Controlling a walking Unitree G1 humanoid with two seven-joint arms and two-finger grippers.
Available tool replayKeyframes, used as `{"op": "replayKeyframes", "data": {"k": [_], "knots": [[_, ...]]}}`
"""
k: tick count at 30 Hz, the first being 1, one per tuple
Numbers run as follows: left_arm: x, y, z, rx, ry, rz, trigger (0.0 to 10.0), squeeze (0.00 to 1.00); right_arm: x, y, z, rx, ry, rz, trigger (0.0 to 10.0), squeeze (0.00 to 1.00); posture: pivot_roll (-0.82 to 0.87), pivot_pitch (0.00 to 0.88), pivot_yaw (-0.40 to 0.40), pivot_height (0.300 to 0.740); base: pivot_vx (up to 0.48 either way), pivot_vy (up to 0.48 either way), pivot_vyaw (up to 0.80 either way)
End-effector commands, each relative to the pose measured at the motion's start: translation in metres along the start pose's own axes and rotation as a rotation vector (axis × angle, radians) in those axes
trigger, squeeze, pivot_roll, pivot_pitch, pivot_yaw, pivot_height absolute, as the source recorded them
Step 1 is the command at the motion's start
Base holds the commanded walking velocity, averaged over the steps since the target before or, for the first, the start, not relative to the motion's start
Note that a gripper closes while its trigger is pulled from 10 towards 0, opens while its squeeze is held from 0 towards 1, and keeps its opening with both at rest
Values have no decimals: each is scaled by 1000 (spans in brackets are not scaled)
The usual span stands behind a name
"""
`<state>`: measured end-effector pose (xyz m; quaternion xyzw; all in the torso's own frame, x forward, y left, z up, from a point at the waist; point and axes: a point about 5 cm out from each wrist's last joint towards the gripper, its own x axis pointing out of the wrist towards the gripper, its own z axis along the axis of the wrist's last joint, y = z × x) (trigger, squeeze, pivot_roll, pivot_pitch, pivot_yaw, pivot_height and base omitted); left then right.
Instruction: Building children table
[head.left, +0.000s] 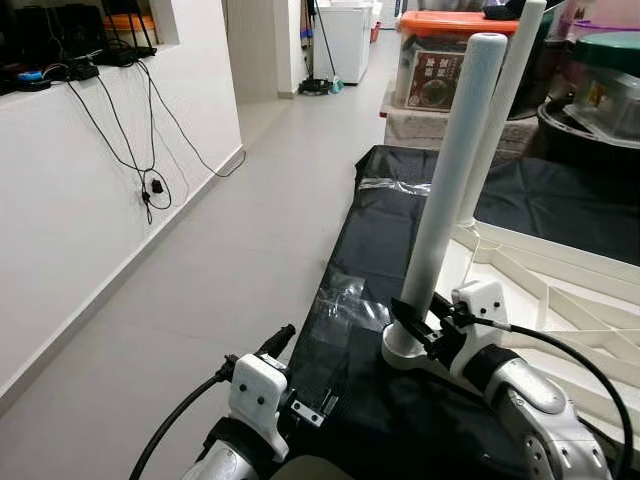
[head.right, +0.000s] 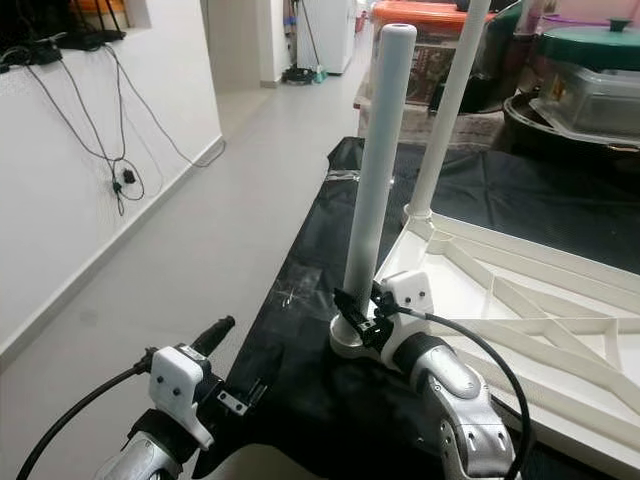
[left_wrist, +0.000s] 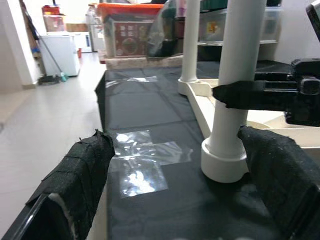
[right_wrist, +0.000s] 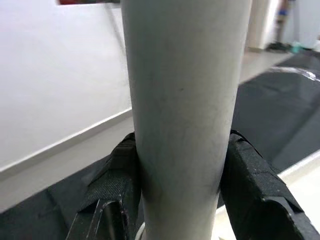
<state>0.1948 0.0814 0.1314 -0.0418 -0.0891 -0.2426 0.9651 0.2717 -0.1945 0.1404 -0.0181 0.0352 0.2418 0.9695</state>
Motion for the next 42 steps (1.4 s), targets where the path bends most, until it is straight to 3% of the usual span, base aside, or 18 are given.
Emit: {"op": "replayKeyframes", "data": {"k": [1,2,4,7,8,13,14,15,18,23,24,26,28,31,32,36,42], "knots": [[-2,1,-3,-9,20,1,10000,0,-6,-9,-17,43,75,-19,0,0,23,0,13,740,0,0,0],[-2,1,-3,-10,20,1,10000,0,-9,-19,-18,26,92,-18,0,0,23,0,13,740,0,0,0],[-2,1,-3,-10,20,1,10000,0,-9,-19,-18,26,92,-18,0,0,23,0,13,740,0,0,0],[-1,2,-3,-10,21,1,10000,0,-14,-43,-16,-11,155,9,0,0,28,0,11,740,0,0,0],[-2,2,-3,-10,22,1,10000,0,-11,-45,-14,-11,156,0,10000,0,27,0,11,740,0,0,0],[-2,2,-3,-9,23,2,10000,0,-2,-37,-10,5,125,-15,10000,0,27,0,11,740,0,0,0],[-2,2,-3,-8,22,2,10000,0,2,-32,-7,10,93,-25,10000,114,27,0,11,740,0,0,0],[-2,2,-3,-8,23,3,10000,0,5,-26,-4,17,56,-34,10000,1000,27,0,11,740,0,0,0],[-2,2,-3,-9,22,3,10000,0,9,-21,-2,28,22,-45,10000,1000,27,0,11,740,0,0,0],[-2,2,-3,-11,23,3,10000,0,18,-12,6,7,-43,-179,10000,1000,32,0,8,740,0,0,0],[-1,1,-3,-11,23,3,10000,0,19,-8,9,-22,-53,-221,10000,0,35,0,2,740,0,0,0],[-1,1,-3,-12,23,4,10000,0,19,-6,11,-61,-60,-255,10000,0,35,0,2,740,0,0,0],[-1,1,-3,-12,23,5,10000,0,16,9,16,-77,-91,-227,10000,0,35,0,2,740,0,0,0],[-1,1,-3,-12,23,5,10000,0,16,9,16,-77,-91,-227,10000,0,35,0,2,740,0,0,0],[-1,1,-3,-13,23,6,10000,0,14,18,16,-72,-100,-176,10000,0,35,0,2,740,0,0,0],[-1,2,-4,-18,30,14,10000,0,5,32,6,-43,-89,-64,10000,0,29,0,-2,740,0,0,0],[-2,6,-7,-26,49,46,10000,0,-3,29,-8,-4,-60,-49,10000,0,33,0,-5,740,0,0,0]]}}
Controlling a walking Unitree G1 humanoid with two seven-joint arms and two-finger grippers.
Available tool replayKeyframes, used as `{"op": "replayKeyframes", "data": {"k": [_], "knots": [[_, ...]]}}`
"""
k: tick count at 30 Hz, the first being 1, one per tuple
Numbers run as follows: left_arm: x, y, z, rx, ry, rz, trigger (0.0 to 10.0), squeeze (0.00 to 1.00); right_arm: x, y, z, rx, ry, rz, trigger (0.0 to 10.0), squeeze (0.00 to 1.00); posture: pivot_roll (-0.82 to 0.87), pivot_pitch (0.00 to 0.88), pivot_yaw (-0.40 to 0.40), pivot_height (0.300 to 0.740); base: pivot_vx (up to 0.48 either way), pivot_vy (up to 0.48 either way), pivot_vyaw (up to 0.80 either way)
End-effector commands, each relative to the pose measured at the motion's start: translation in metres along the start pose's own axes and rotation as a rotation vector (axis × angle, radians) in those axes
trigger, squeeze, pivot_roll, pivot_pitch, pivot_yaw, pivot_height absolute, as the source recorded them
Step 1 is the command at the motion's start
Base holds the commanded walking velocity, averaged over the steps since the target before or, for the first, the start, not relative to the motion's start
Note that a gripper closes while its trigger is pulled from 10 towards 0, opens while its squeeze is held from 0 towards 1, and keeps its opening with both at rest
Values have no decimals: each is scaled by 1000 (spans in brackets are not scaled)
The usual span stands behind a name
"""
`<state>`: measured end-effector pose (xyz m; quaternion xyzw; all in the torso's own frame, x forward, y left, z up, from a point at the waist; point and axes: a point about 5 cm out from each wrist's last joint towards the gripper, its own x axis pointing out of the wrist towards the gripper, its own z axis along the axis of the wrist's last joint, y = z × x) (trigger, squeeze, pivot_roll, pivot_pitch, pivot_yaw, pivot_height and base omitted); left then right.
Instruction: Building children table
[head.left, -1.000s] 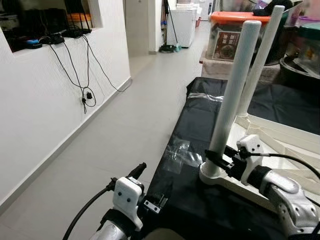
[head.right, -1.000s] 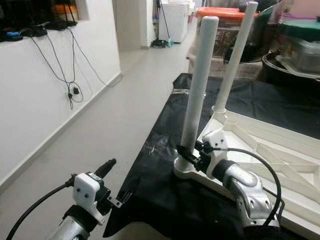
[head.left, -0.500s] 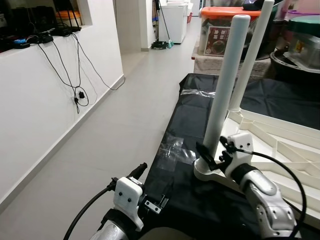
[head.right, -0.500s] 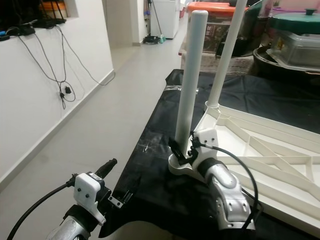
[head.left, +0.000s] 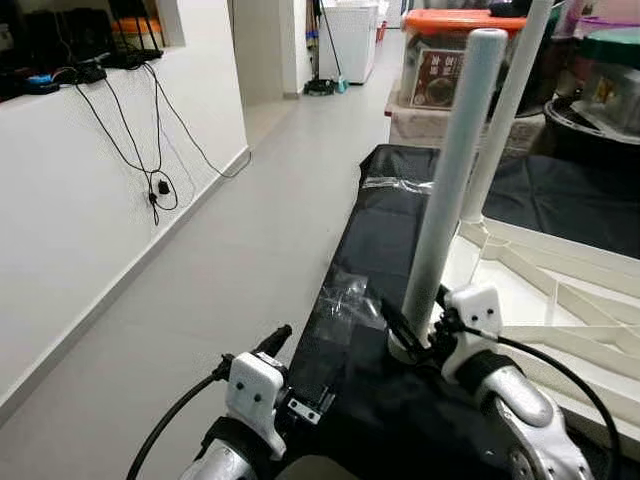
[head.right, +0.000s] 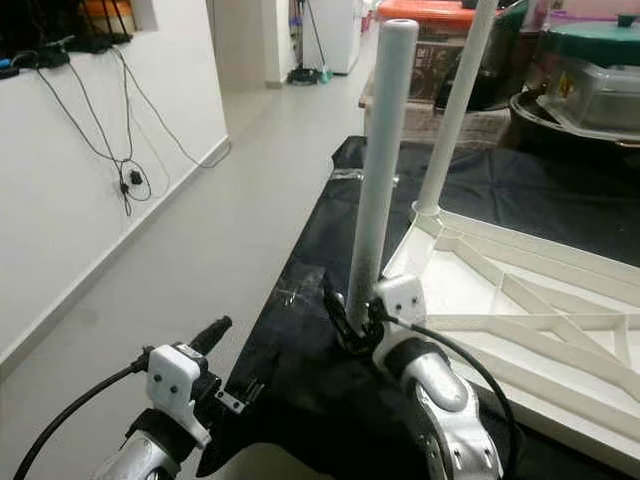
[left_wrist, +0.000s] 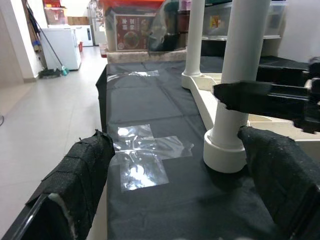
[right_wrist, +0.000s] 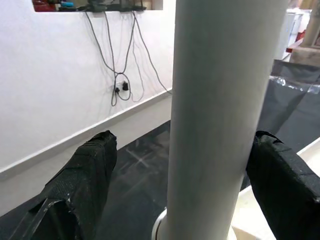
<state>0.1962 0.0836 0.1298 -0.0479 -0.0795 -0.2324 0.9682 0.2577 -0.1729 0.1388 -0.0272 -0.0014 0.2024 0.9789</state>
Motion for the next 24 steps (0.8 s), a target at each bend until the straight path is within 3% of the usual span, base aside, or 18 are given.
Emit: {"op": "replayKeyframes", "data": {"k": [1,11,14,17,24], "knots": [[-1,3,-6,-12,34,23,10000,0,-1,4,-6,30,7,33,10000,0,33,0,-5,740,0,0,0],[-7,12,-9,-28,65,90,10000,0,-17,-11,-13,3,43,-84,10000,0,24,0,4,740,0,0,0],[-12,15,-10,-31,80,109,10000,0,-21,-9,-10,15,29,-114,10000,0,24,0,4,740,0,0,0],[-18,18,-11,-36,95,139,10000,0,-20,-1,-6,35,14,-118,10000,0,24,0,4,740,0,0,-773],[-19,18,-11,-35,105,144,10000,0,-14,5,-2,44,2,-107,10000,0,24,0,4,740,0,0,-546]]}}
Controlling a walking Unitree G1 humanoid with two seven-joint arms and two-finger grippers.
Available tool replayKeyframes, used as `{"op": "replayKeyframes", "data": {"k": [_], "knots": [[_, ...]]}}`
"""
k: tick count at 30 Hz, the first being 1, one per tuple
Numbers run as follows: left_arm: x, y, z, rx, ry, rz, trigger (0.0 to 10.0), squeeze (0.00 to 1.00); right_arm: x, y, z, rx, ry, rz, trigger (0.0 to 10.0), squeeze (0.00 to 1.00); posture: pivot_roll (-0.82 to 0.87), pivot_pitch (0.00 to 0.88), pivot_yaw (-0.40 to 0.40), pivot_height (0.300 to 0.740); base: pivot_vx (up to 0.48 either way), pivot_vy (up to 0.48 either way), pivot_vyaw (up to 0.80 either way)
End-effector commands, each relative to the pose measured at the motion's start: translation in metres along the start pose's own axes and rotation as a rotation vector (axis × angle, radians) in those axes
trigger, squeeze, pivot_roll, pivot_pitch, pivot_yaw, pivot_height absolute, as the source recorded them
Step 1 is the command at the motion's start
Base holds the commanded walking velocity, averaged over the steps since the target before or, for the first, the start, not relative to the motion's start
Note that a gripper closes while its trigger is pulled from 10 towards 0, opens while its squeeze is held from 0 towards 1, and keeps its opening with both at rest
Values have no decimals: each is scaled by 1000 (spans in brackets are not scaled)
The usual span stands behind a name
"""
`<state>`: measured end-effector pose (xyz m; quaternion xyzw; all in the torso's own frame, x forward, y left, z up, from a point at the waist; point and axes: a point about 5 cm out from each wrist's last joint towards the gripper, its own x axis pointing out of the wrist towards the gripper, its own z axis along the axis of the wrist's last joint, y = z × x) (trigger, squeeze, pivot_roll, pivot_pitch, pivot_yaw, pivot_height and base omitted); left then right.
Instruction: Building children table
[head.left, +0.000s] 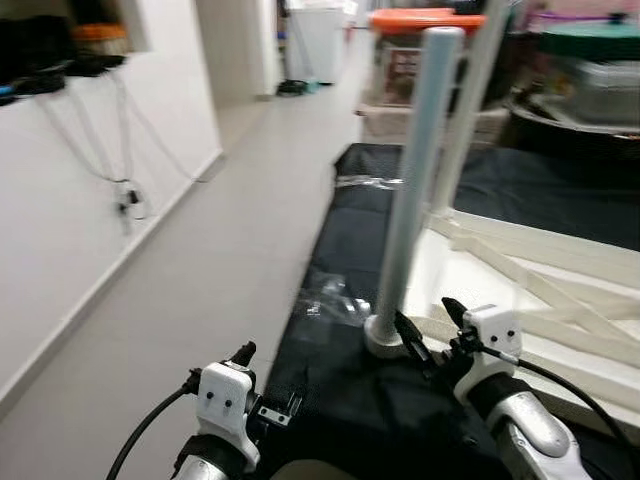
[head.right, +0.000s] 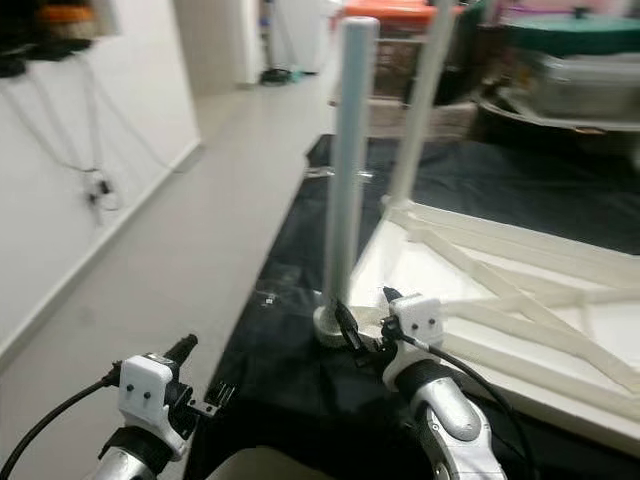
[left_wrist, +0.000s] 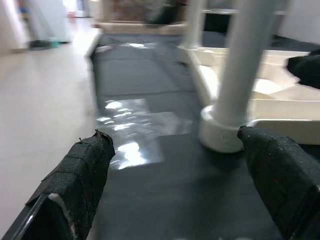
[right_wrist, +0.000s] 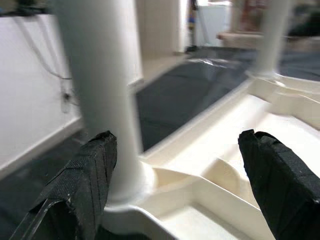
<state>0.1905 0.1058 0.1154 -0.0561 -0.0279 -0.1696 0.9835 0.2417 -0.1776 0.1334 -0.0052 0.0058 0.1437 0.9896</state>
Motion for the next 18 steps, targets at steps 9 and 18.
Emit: {"op": "replayKeyframes", "data": {"k": [9,18], "knots": [[-2,1,-2,-11,27,11,10000,0,14,9,12,7,-32,-1,10000,0,35,0,3,740,0,334,0],[-1,1,-3,3,40,4,10000,0,13,6,9,-1,-9,-44,10000,0,34,0,5,740,0,283,0]]}}
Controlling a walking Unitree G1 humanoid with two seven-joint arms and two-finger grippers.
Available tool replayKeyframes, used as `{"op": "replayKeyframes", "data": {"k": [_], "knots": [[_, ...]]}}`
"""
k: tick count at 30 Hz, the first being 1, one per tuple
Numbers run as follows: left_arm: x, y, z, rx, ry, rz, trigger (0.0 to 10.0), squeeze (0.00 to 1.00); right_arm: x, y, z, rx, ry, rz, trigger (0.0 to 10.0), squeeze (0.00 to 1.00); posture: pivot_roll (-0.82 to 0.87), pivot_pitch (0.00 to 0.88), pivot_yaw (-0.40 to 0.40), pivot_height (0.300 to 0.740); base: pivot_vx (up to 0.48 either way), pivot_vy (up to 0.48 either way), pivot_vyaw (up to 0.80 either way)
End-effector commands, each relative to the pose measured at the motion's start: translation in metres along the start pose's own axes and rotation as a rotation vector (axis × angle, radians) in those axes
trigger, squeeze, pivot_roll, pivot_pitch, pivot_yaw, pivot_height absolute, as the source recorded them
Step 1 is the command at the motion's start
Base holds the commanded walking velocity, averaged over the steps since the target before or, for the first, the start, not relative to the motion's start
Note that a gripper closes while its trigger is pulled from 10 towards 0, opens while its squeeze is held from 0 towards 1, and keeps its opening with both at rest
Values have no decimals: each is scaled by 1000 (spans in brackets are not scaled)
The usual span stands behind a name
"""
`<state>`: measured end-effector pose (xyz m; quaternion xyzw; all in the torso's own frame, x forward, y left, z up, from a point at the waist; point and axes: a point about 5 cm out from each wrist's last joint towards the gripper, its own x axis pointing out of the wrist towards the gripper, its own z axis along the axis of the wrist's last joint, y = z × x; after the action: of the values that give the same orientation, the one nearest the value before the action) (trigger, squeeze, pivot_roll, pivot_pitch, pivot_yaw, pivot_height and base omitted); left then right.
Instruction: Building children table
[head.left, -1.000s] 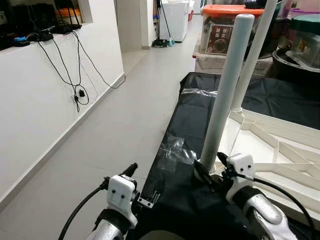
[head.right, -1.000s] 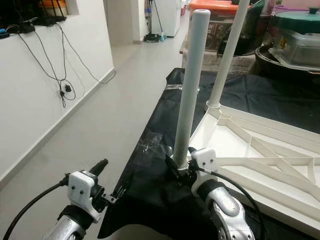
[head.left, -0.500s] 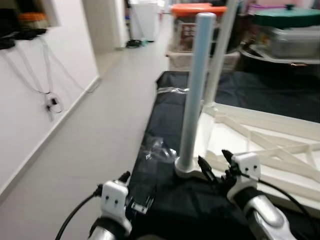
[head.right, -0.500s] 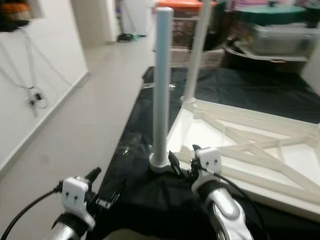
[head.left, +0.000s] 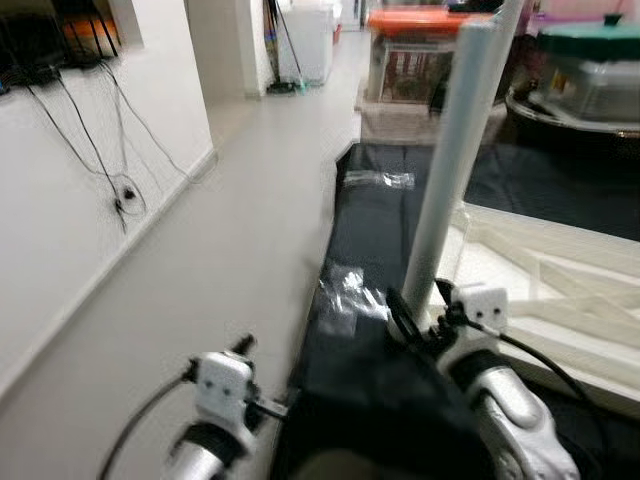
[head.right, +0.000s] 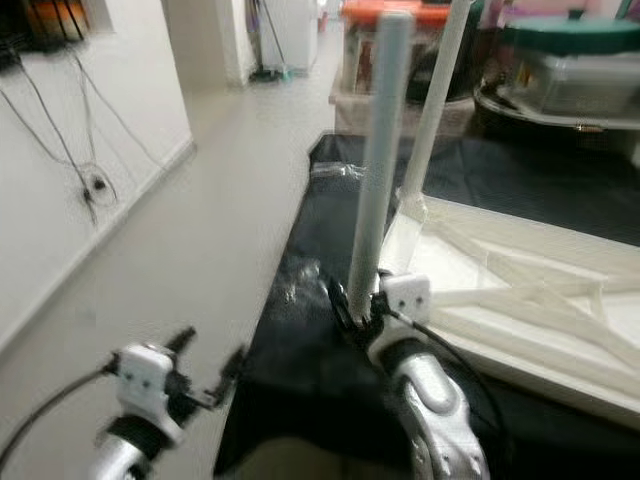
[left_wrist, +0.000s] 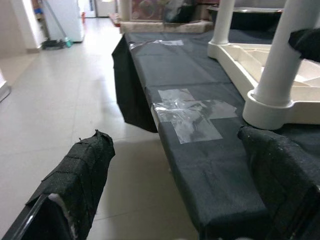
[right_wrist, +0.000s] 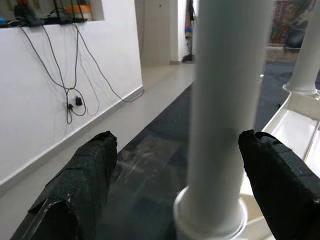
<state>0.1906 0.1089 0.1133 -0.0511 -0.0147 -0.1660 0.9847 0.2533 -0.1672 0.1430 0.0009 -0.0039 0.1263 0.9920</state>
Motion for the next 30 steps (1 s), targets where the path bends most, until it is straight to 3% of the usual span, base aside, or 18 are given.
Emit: {"op": "replayKeyframes", "data": {"k": [1,7,13,15,17,18,20,21,24,26,27,28,30], "knots": [[0,-2,-1,-2,13,-4,10000,0,-1,0,0,-10,12,-8,10000,0,34,0,5,740,0,0,0],[0,-1,-2,-4,19,0,10000,0,-2,5,3,-42,1,36,10000,0,34,0,4,740,0,0,0],[0,2,0,-11,14,31,10000,0,10,40,15,-29,-38,295,10000,0,38,0,3,740,0,0,0],[0,2,0,-11,14,31,10000,0,10,40,15,-29,-38,295,10000,0,38,0,3,740,0,0,0],[0,4,1,-18,6,44,10000,0,16,49,20,-5,-51,340,10000,0,42,0,-1,740,0,0,0],[0,7,2,-14,-1,59,10000,0,27,61,28,22,-77,374,10000,0,43,0,-6,740,0,0,0],[0,7,2,-14,-1,59,10000,0,27,61,28,22,-77,374,10000,0,43,0,-6,740,0,0,0],[0,8,3,-10,-5,68,10000,0,39,72,36,43,-106,389,10000,0,51,0,-13,740,0,0,0],[0,8,3,-10,-5,68,10000,0,39,72,36,43,-106,389,10000,0,51,0,-13,740,0,0,0],[-1,7,3,-6,-6,70,10000,0,86,106,53,91,-117,358,10000,0,67,3,-23,740,0,0,0],[-1,7,3,-6,-6,70,10000,0,86,106,53,91,-117,358,10000,0,67,3,-23,740,0,0,0],[-1,6,3,-6,-6,67,10000,0,101,119,58,105,-104,348,10000,0,67,3,-23,740,0,0,0],[-1,6,3,-6,-6,67,10000,0,101,119,58,105,-104,348,10000,0,67,3,-23,740,0,0,0]]}}
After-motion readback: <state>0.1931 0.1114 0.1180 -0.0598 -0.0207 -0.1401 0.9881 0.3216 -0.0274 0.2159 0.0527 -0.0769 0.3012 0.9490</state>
